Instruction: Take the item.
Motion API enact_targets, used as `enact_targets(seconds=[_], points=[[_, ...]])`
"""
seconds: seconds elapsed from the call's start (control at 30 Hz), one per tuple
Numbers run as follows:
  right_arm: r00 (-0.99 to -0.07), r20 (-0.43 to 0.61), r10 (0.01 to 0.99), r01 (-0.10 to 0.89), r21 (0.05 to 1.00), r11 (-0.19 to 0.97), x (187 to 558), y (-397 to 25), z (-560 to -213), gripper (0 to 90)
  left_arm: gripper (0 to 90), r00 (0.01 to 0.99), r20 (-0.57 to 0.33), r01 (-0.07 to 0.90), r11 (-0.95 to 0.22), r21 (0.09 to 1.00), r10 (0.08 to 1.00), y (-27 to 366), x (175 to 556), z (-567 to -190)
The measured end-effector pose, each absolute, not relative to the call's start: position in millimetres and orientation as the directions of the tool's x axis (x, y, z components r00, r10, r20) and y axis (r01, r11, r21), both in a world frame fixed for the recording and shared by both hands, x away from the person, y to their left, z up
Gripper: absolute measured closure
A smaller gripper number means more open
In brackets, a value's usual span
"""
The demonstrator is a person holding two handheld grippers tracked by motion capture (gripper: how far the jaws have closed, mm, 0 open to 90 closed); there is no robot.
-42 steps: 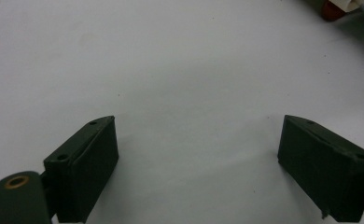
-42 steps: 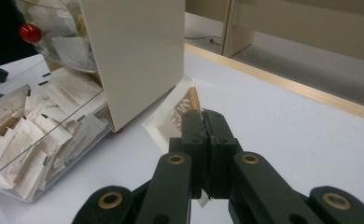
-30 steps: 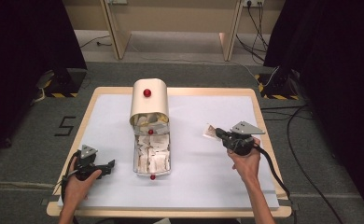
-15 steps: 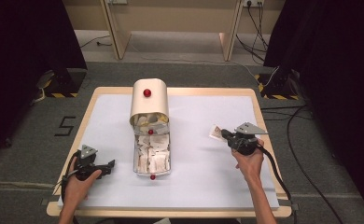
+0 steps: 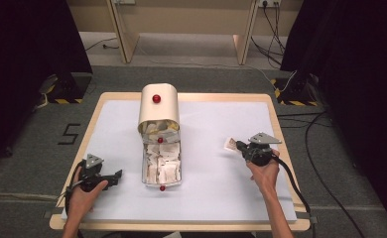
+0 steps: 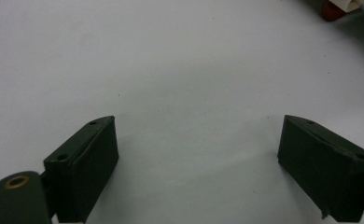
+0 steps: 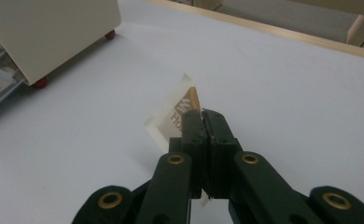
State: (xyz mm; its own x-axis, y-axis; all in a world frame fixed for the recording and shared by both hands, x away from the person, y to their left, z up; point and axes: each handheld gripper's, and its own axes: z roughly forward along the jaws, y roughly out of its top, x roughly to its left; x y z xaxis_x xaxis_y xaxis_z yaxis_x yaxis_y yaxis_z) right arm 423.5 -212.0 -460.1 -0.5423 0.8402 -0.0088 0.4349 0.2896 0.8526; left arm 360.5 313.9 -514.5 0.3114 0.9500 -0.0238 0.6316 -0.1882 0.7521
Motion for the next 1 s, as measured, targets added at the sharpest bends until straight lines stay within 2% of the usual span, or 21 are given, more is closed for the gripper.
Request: enact_targets(seconds=[0.83, 1.0], points=[[-0.545, -0.01, 0.839, 0.471, 0.824, 0.316, 430.4, -205.3, -477.7, 88.2, 11.3, 0.311, -0.024, 0.632, -0.188, 0.752, 0.95, 313.9, 360.5, -514.5], [-0.544, -0.005, 0.839, 0.478, 0.82, 0.315, 431.5, -204.7, -479.3, 84.9, 11.4, 0.311, -0.024, 0.632, -0.188, 0.752, 0.95, 313.9, 360.5, -514.5]])
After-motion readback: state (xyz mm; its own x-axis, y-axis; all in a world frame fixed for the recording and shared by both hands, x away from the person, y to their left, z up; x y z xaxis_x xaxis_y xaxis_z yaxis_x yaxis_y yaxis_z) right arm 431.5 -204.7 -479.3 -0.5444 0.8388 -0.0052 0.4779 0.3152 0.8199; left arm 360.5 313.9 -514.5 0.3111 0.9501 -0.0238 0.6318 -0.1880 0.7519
